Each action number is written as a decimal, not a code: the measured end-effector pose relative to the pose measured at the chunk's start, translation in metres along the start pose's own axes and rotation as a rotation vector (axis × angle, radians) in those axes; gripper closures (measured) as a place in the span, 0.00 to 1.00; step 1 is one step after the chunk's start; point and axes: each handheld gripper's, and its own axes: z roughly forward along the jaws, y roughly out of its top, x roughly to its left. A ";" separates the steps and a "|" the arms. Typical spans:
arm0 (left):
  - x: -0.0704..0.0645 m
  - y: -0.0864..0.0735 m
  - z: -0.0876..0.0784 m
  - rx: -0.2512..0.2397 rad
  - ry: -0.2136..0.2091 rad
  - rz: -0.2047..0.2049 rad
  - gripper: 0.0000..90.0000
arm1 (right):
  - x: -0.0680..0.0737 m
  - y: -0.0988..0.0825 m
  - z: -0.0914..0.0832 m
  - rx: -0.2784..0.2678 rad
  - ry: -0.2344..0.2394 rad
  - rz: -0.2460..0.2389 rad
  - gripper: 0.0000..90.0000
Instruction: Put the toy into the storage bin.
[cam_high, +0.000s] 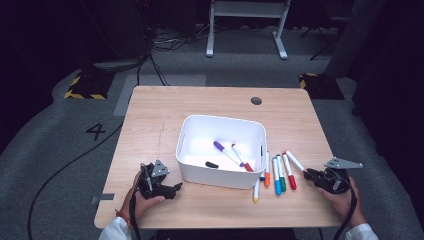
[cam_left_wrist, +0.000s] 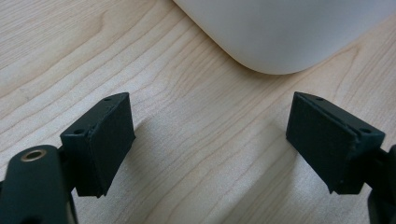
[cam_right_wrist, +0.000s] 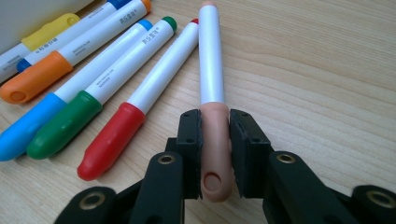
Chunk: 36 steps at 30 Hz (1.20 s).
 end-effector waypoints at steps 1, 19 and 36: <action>0.000 0.000 0.000 0.000 0.000 0.000 0.17 | 0.000 0.000 0.000 0.002 0.003 -0.002 0.84; 0.000 0.000 0.000 0.000 -0.001 -0.001 0.17 | 0.009 0.014 -0.005 -0.064 0.065 -0.014 0.84; 0.000 0.000 0.000 0.000 -0.001 -0.001 0.17 | 0.029 0.056 -0.033 -0.194 0.126 -0.112 0.84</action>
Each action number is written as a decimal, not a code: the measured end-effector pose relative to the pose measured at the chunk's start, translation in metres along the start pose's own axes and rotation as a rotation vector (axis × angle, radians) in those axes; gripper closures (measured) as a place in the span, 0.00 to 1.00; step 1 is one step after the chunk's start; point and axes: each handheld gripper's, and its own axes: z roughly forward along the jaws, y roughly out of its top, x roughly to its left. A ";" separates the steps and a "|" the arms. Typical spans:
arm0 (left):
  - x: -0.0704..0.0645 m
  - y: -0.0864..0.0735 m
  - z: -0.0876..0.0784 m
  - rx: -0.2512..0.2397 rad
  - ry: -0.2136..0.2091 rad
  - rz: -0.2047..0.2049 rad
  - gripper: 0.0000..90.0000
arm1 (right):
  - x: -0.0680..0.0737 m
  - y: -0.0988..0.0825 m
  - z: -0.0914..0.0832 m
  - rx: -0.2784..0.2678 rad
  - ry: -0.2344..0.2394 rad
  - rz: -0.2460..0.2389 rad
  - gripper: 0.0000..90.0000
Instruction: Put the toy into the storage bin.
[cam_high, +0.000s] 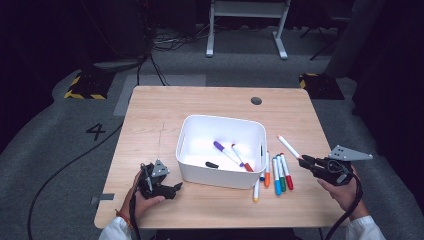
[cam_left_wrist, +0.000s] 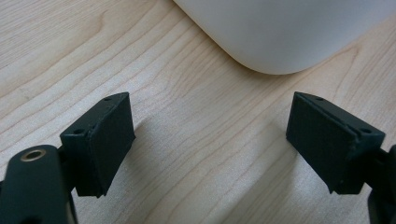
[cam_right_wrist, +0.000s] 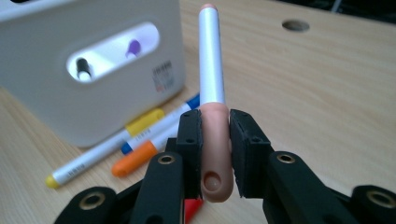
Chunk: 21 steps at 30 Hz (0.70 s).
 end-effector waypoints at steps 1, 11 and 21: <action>0.000 0.000 0.000 0.000 0.000 0.000 0.17 | 0.001 0.004 -0.001 -0.009 0.005 -0.011 0.84; 0.000 0.000 0.000 0.000 0.000 -0.002 0.17 | 0.030 0.061 0.000 -0.050 0.085 -0.123 0.84; 0.000 0.000 0.000 0.000 0.000 0.000 0.17 | 0.065 0.099 0.026 -0.019 0.162 -0.224 0.84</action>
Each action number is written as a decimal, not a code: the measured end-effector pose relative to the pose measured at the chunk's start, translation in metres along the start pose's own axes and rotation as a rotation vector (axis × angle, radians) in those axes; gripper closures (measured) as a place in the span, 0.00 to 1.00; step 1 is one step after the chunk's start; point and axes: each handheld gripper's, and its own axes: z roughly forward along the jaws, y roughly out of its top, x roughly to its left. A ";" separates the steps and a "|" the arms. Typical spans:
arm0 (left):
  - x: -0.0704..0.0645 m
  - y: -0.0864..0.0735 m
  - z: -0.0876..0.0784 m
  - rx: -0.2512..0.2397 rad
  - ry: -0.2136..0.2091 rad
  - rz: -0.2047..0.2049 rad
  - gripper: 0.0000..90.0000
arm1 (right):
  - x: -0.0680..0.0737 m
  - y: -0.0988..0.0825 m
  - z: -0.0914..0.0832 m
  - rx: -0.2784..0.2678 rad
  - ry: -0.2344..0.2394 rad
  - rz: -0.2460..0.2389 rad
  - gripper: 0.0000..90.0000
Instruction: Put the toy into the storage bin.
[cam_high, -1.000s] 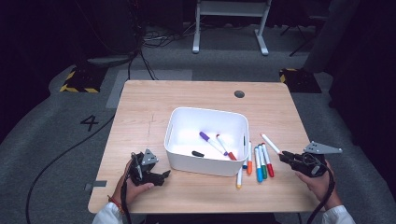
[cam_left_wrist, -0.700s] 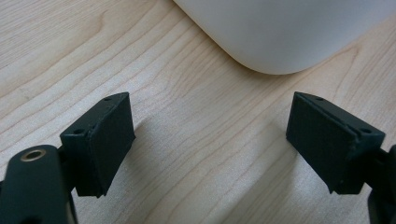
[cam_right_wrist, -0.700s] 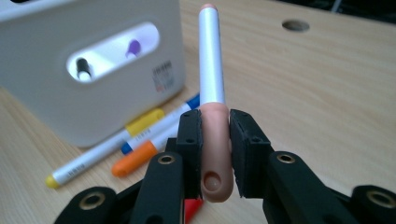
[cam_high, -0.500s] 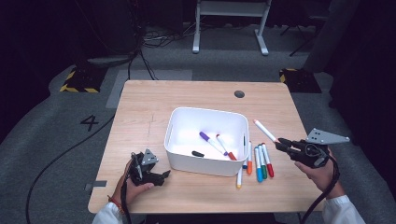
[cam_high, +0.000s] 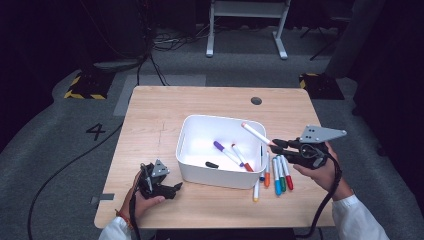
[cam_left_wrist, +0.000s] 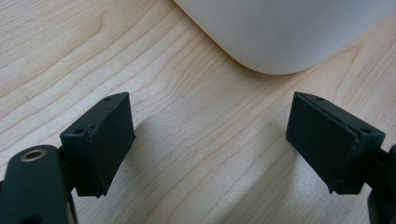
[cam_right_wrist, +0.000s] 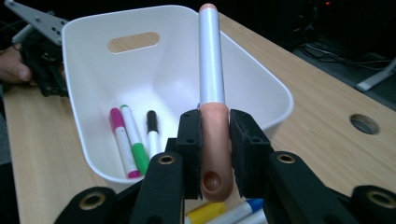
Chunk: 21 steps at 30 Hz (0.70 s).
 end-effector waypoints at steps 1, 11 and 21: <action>0.000 0.000 0.000 0.000 -0.001 -0.001 0.17 | 0.003 0.003 0.005 0.008 0.015 -0.005 0.84; 0.000 0.000 0.000 -0.001 0.000 -0.001 0.17 | 0.020 0.026 0.047 0.089 0.106 -0.068 0.84; 0.000 0.000 0.000 0.000 0.000 0.002 0.17 | 0.036 0.034 0.090 0.235 0.201 -0.123 0.84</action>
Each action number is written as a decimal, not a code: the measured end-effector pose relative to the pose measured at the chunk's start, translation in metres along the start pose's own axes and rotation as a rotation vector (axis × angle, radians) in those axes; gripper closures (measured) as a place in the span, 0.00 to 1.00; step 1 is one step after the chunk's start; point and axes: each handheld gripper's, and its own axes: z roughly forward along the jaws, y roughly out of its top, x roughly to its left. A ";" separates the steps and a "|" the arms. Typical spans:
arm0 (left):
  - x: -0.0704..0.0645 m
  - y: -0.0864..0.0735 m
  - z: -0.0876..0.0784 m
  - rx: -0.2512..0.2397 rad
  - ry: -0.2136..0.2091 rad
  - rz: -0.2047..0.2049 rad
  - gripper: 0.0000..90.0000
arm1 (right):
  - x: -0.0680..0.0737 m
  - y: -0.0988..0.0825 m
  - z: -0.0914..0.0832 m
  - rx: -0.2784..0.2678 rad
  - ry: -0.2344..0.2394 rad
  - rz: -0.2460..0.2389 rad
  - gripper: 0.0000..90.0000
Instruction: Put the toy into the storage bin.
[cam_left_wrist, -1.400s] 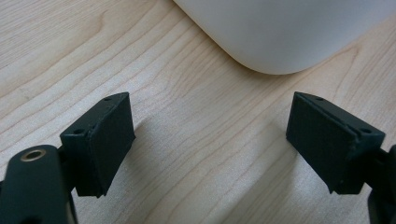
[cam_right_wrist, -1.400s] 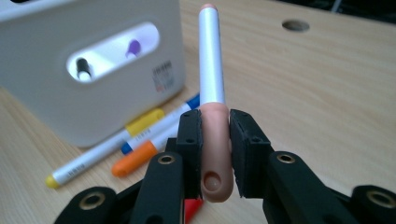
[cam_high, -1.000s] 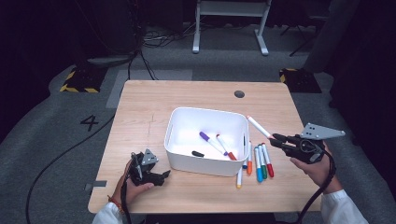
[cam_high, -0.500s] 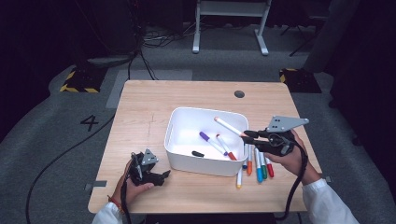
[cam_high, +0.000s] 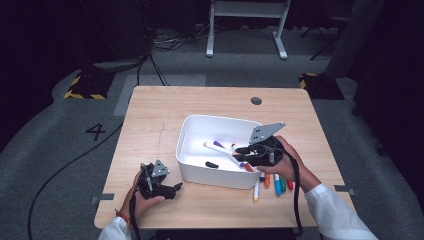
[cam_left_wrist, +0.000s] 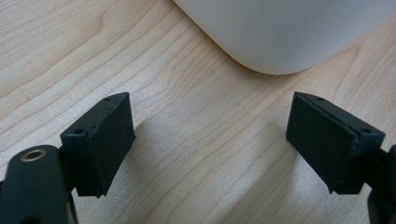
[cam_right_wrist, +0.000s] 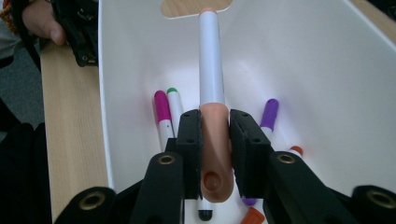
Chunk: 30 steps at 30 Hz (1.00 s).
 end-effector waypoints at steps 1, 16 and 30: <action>0.000 0.000 0.000 0.000 0.000 0.000 0.17 | 0.000 0.001 0.004 0.017 0.014 -0.009 0.84; 0.000 0.000 0.000 0.000 0.000 0.000 0.17 | 0.002 0.005 0.025 0.212 0.093 -0.066 0.84; 0.000 0.000 0.000 0.000 0.000 0.000 0.17 | -0.004 0.004 0.013 0.136 0.043 -0.023 0.70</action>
